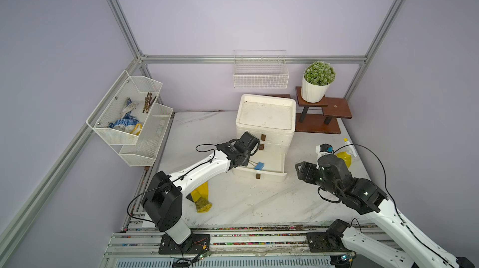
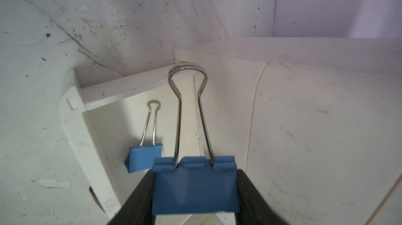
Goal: Put the binder clips in the drawer according to color
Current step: Place the binder clip in the drawer.
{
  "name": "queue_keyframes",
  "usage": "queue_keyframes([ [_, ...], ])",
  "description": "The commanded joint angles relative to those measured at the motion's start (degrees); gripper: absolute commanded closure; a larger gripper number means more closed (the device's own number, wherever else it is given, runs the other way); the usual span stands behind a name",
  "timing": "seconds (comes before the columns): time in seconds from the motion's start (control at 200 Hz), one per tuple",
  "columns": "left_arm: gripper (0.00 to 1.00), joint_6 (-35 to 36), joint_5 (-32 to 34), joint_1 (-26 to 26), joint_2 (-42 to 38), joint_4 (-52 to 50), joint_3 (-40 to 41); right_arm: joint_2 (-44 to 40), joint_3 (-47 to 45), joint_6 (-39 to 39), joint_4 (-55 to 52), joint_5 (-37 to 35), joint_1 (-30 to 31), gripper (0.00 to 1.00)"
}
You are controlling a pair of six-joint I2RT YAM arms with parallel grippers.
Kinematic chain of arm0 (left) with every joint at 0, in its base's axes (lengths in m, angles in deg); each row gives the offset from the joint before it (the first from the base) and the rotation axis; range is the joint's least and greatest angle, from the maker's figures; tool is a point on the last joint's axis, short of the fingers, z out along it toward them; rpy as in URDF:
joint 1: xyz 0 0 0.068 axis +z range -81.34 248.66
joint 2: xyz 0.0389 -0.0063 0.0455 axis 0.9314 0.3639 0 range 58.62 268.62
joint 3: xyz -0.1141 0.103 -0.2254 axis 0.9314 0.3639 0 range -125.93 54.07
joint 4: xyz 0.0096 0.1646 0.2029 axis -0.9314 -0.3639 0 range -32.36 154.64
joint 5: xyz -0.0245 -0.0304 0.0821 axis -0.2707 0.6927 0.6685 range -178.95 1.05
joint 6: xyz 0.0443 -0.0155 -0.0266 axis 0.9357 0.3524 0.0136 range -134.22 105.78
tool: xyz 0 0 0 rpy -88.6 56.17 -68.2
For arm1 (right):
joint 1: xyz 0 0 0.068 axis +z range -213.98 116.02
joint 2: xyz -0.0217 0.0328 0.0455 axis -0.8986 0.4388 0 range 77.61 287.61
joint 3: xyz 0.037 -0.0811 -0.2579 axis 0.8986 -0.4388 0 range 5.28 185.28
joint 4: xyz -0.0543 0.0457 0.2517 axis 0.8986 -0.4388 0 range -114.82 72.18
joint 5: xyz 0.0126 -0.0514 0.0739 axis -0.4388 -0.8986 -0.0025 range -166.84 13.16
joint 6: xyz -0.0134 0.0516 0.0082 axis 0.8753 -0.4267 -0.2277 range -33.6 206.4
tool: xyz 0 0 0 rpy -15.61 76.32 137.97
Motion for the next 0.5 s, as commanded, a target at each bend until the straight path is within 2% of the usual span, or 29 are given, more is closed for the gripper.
queue_keyframes([
  [0.0, 0.59, 1.26, -3.16, -1.71, 3.36, 7.58, 0.08, -1.02, 0.36, -0.52, -1.09, -1.0, -0.25, 0.26],
  [0.155, 0.61, -3.68, -5.16, -4.46, 5.98, 7.71, 0.71, -1.38, 0.27, -0.32, -1.53, -1.2, -0.27, 0.26],
  [0.335, 0.58, -3.69, -5.21, -5.22, 9.09, 8.17, -0.69, -1.2, -0.08, -0.41, -1.21, -0.89, -0.21, 0.26],
  [0.43, 0.47, -5.84, -8.49, -5.25, 11.67, 1.02, -4.35, -1.31, 0.18, -0.33, -1.29, -1.01, -0.25, 0.26],
  [0.495, 0.33, -7.51, -9.4, -5.34, 13.02, -5.73, -7.31, -1.45, 0.21, -0.4, -1.32, -1.21, -0.2, 0.26],
])
